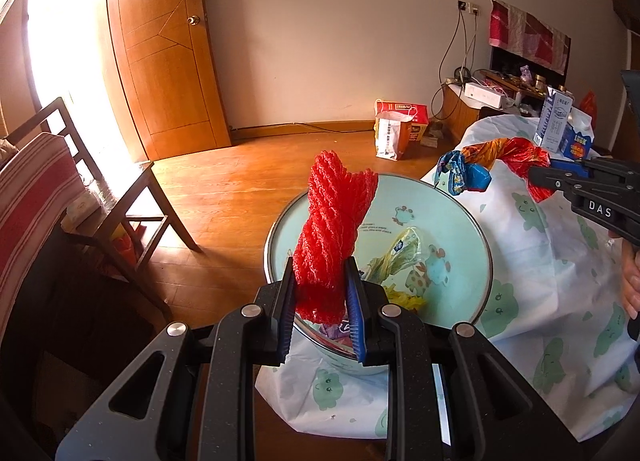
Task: Collect trash
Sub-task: 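Hold the red mesh net and candy wrapper above the bin with both tools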
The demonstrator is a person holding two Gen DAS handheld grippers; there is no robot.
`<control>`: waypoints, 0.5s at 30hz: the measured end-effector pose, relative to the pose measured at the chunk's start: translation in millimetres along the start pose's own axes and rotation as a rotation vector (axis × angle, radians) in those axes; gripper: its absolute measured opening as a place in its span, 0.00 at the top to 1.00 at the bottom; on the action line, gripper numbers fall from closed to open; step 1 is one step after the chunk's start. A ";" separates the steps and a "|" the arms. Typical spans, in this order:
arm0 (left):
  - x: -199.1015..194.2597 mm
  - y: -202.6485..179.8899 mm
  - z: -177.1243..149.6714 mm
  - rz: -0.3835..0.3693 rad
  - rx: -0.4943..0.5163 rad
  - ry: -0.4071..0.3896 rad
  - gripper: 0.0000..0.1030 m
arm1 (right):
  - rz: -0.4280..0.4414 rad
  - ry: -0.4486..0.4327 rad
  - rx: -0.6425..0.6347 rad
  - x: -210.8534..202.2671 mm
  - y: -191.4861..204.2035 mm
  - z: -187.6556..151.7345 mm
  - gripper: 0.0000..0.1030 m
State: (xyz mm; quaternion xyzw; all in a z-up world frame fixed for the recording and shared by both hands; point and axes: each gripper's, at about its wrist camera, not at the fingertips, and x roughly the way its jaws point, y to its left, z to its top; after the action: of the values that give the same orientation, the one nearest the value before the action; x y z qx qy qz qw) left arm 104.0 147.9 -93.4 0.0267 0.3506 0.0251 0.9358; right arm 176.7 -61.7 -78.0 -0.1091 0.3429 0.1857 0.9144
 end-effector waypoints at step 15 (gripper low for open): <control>0.3 12.4 1.9 0.011 -0.033 -0.003 0.78 | 0.014 0.006 -0.033 5.5 17.6 5.4 0.84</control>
State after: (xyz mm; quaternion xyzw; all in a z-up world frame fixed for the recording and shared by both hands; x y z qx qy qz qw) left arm 105.0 160.2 -91.3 0.0134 0.3486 0.0360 0.9365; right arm 176.4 -42.6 -78.9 -0.1223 0.3433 0.1973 0.9101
